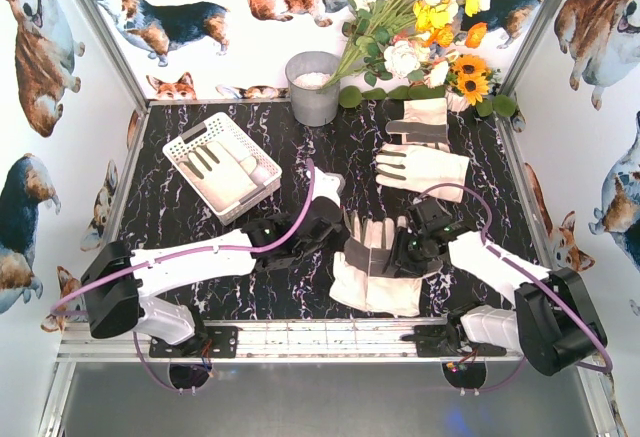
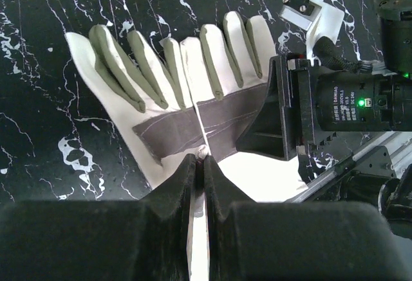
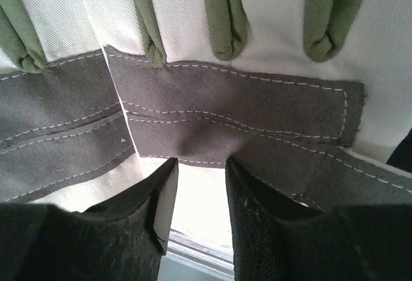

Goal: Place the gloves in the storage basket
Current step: Turn over the glove at the center of the board.

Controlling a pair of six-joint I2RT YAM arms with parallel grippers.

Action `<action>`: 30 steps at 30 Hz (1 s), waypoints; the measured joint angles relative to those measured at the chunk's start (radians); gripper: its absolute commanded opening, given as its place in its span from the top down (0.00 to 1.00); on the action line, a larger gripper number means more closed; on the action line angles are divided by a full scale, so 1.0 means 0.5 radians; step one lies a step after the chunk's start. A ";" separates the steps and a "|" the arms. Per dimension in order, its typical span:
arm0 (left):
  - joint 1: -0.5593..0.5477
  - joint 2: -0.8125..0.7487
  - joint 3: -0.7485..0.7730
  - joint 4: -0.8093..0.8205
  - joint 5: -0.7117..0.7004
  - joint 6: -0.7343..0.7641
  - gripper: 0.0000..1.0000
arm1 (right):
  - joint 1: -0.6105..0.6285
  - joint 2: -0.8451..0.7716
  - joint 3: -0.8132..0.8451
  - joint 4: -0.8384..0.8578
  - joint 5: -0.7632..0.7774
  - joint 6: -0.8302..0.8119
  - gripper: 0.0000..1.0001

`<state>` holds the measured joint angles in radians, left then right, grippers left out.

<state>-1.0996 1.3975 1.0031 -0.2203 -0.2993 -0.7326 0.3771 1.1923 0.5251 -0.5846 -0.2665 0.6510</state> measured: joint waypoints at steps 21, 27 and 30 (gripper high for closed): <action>0.105 -0.608 -0.073 -0.548 -0.244 0.002 1.00 | 0.449 0.436 0.066 0.785 -0.233 0.312 0.65; 0.124 -0.769 -0.121 -0.714 -0.298 0.101 1.00 | 0.707 0.731 0.275 0.967 -0.234 0.426 0.65; 0.142 -0.829 -0.138 -0.779 -0.338 0.164 1.00 | 0.780 0.823 0.352 1.015 -0.240 0.440 0.64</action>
<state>-1.0286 0.9829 0.9340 -0.6098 -0.4683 -0.6506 0.7673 1.6039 0.7013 -0.0772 -0.3866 0.8711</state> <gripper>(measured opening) 0.010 0.346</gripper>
